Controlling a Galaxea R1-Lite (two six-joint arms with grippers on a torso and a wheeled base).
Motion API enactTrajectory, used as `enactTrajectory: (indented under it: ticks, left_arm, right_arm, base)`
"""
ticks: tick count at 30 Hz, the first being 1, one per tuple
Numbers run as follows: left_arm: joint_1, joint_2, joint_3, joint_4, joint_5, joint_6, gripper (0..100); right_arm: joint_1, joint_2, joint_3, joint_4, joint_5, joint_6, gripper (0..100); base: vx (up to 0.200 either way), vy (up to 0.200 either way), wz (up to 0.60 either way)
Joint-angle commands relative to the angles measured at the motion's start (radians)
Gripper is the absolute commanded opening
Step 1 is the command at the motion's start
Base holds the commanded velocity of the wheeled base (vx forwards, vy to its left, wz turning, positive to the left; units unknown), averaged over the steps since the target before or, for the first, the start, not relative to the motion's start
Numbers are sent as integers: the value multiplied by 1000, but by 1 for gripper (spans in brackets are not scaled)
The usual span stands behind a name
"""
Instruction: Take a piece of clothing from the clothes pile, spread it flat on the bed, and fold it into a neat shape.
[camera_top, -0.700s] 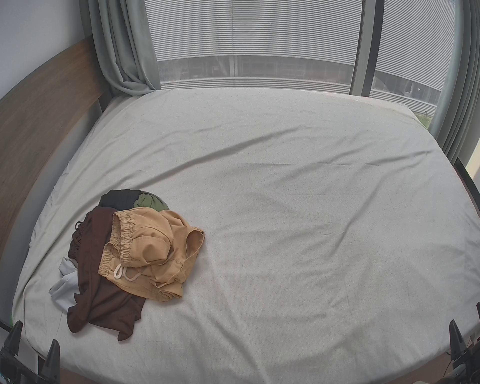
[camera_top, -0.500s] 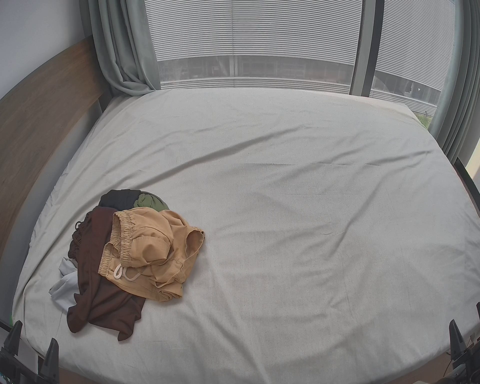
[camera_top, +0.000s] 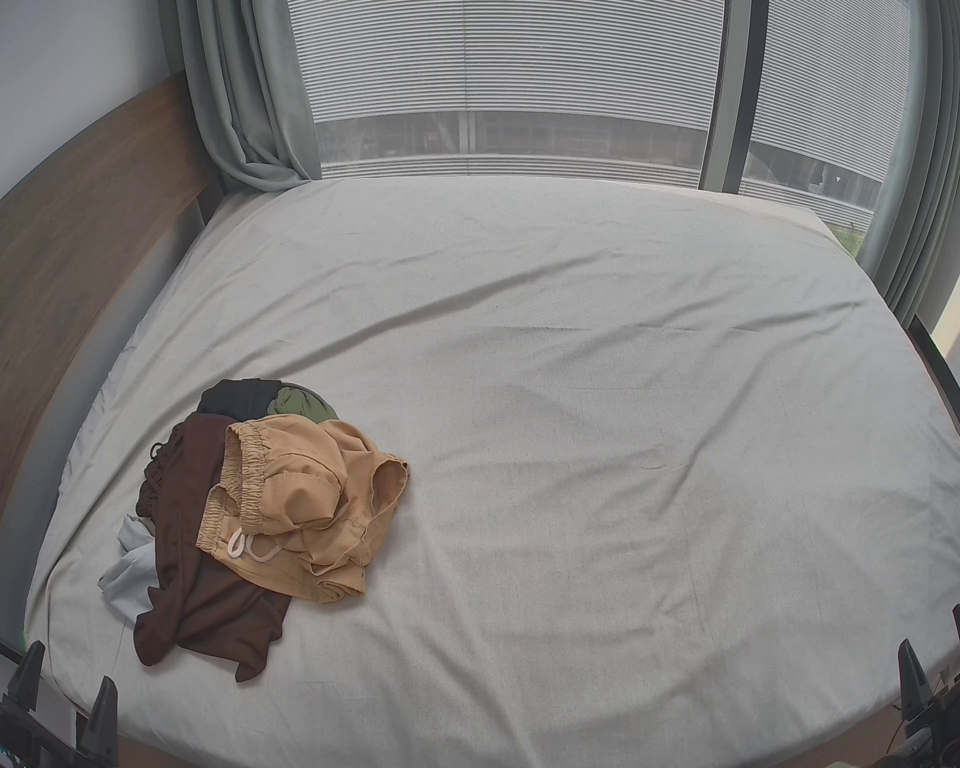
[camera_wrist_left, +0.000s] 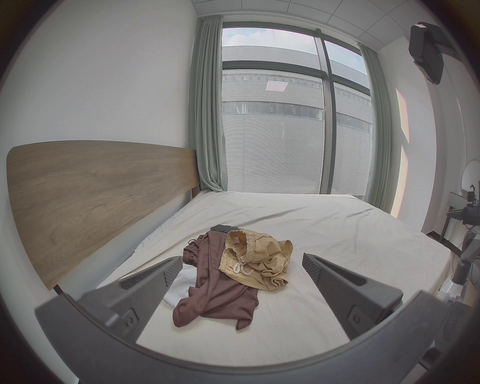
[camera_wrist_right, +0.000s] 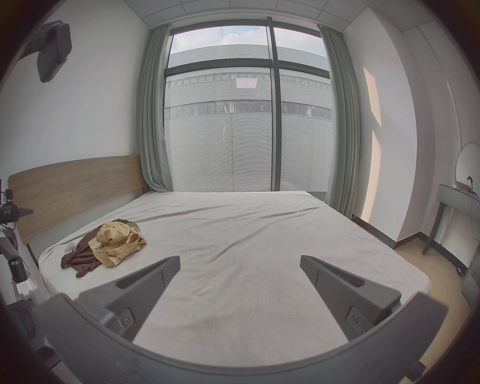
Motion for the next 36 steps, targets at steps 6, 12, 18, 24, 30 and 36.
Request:
enactTrajectory:
  ticks: [6, 12, 18, 24, 30, 36]
  left_arm:
    - [2, -16, 18, -2, 0, 1, 100]
    - [1, 65, -183, -54, -1, -7, 100]
    - [-84, 229, -194, -43, -70, -225, 100]
    - [-102, 355, -189, -66, -130, -331, 100]
    - [-102, 568, -200, -174, -147, -368, 100]
    - [-96, 763, -231, -304, -181, -369, 100]
  right_arm:
    - [1, -9, 18, 0, 0, 0, 100]
    - [1, -7, 18, 0, 0, 0, 100]
    - [2, -9, 18, 0, 0, 0, 100]
    - [2, -9, 18, 0, 0, 0, 100]
    - [2, -9, 18, 0, 0, 0, 100]
    - [2, -9, 18, 0, 0, -2, 100]
  base:
    - [0, 0, 0]
    - [0, 0, 0]
    - [0, 0, 0]
    - [0, 0, 0]
    - [0, 0, 0]
    - [0, 0, 0]
